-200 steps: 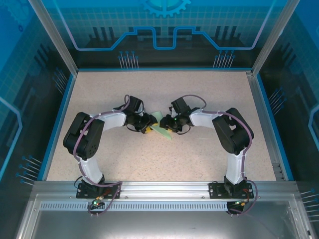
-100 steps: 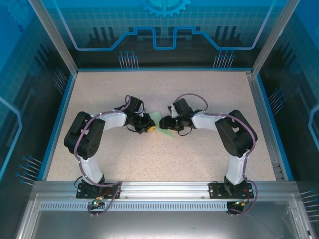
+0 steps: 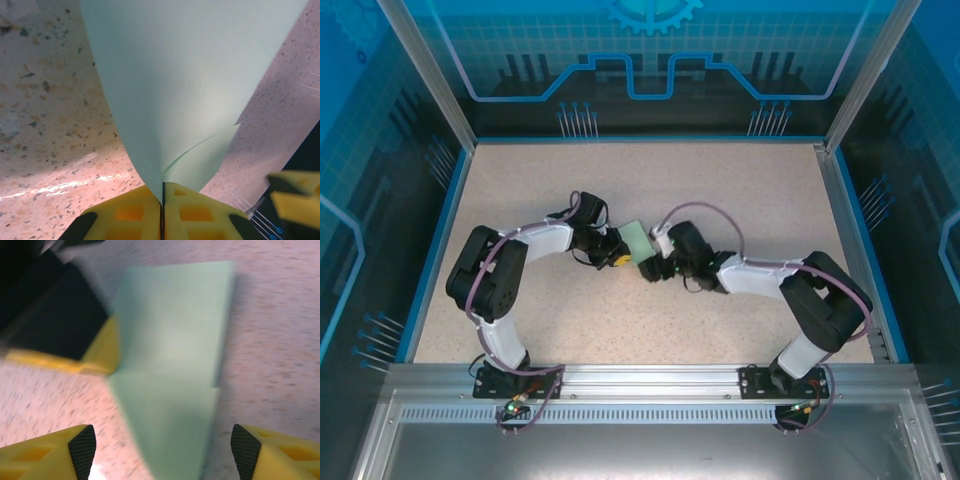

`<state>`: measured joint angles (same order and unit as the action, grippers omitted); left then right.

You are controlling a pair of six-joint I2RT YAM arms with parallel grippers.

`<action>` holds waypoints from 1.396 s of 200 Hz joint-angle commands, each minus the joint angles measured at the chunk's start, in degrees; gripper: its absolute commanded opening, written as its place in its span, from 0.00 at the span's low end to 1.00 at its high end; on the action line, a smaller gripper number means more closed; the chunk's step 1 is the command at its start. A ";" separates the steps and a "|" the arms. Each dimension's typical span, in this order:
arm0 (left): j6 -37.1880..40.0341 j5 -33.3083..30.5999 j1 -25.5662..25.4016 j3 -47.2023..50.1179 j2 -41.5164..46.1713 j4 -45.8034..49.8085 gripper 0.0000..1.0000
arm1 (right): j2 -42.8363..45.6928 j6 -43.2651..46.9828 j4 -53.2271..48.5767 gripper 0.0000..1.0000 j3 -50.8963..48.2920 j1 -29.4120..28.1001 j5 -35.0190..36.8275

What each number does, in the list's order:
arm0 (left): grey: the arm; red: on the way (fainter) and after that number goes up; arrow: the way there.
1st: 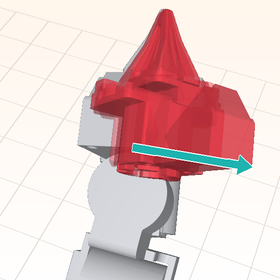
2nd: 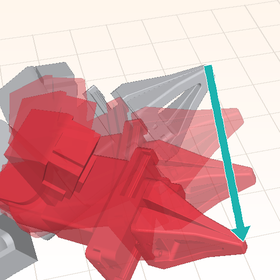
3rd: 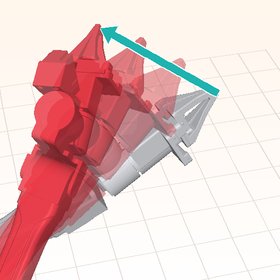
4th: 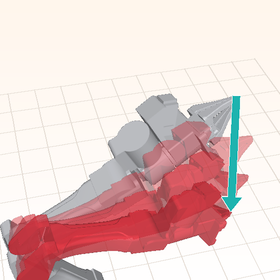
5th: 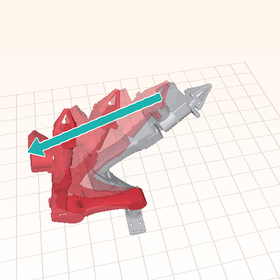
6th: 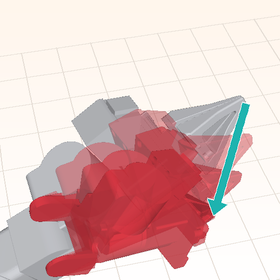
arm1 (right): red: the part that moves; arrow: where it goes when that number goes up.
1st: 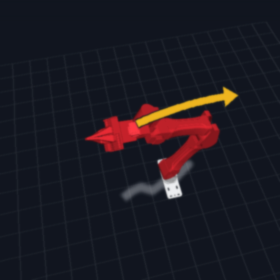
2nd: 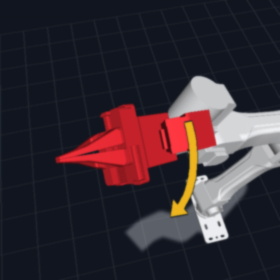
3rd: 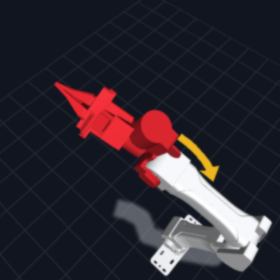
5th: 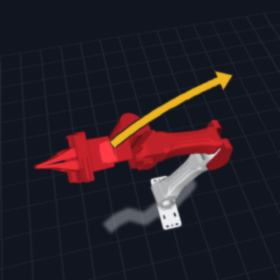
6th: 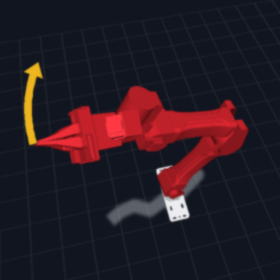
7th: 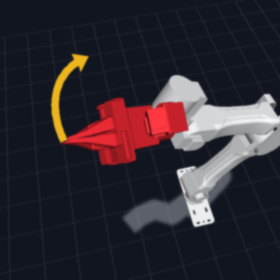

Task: Fold a paper plane with a square sheet of paper (pick it up from the middle)
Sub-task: Fold the wing for the fifth time at the center of the table.

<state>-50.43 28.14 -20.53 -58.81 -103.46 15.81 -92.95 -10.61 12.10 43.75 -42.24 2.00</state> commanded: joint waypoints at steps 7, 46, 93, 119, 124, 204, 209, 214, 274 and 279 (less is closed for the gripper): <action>1.26 1.17 -0.38 -2.16 1.76 3.25 0.09 | -0.63 12.76 7.56 0.66 -1.18 -2.80 6.01; 2.61 1.09 -0.38 -4.22 1.68 5.87 0.09 | -4.35 20.70 14.27 0.58 -2.89 -5.34 6.64; 3.94 0.88 -0.29 -6.21 1.16 8.39 0.09 | -9.41 27.50 19.10 0.47 -2.15 -7.59 12.83; 4.18 0.92 -0.30 -6.74 1.03 9.05 0.09 | -10.87 28.01 23.24 0.38 -2.88 -7.58 14.85; 4.31 0.94 -0.27 -6.86 0.98 9.25 0.09 | -11.14 28.16 23.67 0.35 -2.90 -7.55 14.97; 4.94 0.65 0.69 -7.76 1.98 10.28 0.14 | -13.00 27.27 25.33 0.07 -2.15 -7.57 13.36; 4.99 0.52 0.94 -7.86 2.25 10.37 0.16 | -12.78 26.74 24.78 0.06 -2.01 -7.50 12.43; 5.08 0.50 1.31 -7.91 2.50 10.46 0.18 | -12.47 25.82 23.98 0.06 -1.83 -7.26 11.66; 5.61 -1.14 7.30 -7.03 8.16 9.54 0.47 | -9.98 12.01 17.26 0.00 -0.27 -3.81 1.25; 5.69 -1.33 7.71 -6.67 8.66 9.32 0.49 | -9.70 11.14 16.66 0.00 -0.03 -3.50 0.66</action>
<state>-45.84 27.75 -14.87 -65.21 -98.65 24.82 -105.30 8.32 32.38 41.82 -47.59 8.36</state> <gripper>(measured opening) 0.451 0.046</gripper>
